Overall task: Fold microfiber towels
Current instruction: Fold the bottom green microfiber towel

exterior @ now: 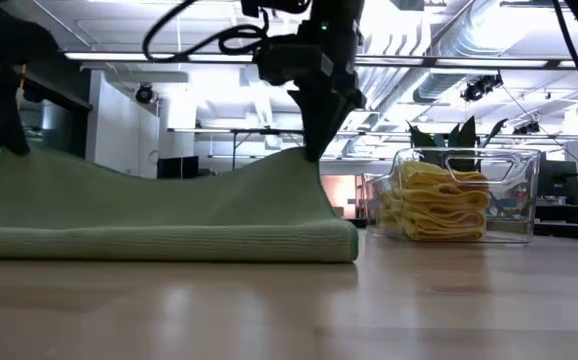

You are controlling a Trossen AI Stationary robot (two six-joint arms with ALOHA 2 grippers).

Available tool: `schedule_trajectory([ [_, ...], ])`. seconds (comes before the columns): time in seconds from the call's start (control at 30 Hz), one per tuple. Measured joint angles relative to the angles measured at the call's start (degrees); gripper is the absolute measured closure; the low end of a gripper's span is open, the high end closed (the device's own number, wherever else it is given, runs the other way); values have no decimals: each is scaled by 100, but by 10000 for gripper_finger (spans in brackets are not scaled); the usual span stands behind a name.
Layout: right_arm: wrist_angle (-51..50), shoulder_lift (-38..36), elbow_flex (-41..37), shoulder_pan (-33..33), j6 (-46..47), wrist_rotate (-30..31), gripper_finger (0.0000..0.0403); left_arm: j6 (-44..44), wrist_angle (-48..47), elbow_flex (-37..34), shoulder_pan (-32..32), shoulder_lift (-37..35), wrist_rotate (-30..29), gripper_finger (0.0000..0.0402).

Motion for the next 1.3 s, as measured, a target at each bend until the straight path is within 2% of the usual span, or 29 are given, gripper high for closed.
schedule_trajectory([
  [0.3, -69, 2, 0, -29, 190, -11, 403, 40, -20, -98, 177, 0, -13, 401],
  [0.73, 14, 2, 0, -26, 211, 61, 402, 848, -19, -98, 396, 0, -30, 395],
  [1.0, 10, 2, 0, -37, 353, 421, 402, 1308, -36, -98, 624, 0, -106, 394],
  [1.3, -23, 2, 0, -105, 355, 415, 400, 1501, -35, -98, 811, 0, -105, 393],
])
